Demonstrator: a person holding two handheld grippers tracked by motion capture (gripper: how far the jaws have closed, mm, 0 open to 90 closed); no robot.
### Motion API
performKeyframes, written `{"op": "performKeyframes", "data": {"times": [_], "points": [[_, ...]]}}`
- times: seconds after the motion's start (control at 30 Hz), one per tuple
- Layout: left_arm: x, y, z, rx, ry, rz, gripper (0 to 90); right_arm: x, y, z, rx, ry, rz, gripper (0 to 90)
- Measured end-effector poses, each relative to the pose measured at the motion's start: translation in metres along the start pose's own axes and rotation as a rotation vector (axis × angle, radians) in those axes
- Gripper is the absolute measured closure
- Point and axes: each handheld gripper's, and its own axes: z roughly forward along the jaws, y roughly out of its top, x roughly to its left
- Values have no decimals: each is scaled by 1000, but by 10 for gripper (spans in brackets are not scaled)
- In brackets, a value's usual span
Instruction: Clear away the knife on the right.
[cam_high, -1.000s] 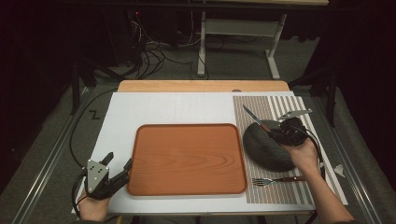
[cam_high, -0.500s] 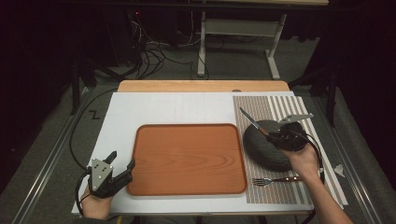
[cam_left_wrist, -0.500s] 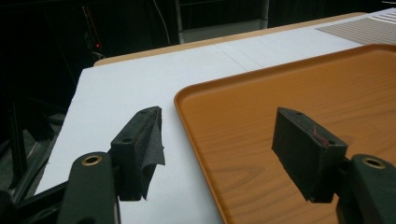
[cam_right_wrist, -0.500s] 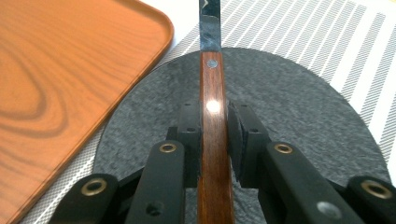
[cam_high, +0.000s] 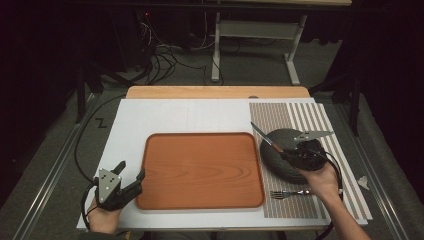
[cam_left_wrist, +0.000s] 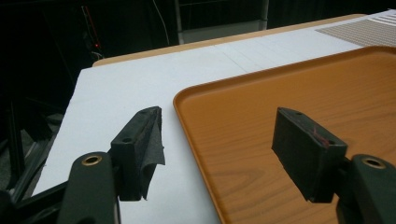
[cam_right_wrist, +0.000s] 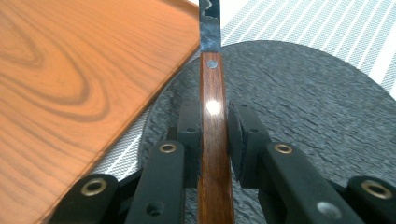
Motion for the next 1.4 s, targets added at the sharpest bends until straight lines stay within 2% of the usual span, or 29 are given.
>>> {"op": "performKeyframes", "data": {"times": [0.5,0.87,1.2,1.4], "points": [[-1,0,1,2,-4,5,332,26,-4,8,13,46,-21,779],[-1,0,1,6,-7,5,333,40,-2,15,23,66,-31,779],[-1,0,1,2,-6,7,332,60,3,29,68,81,-53,778],[-1,0,1,1,-7,7,333,67,6,34,85,83,-65,778]]}}
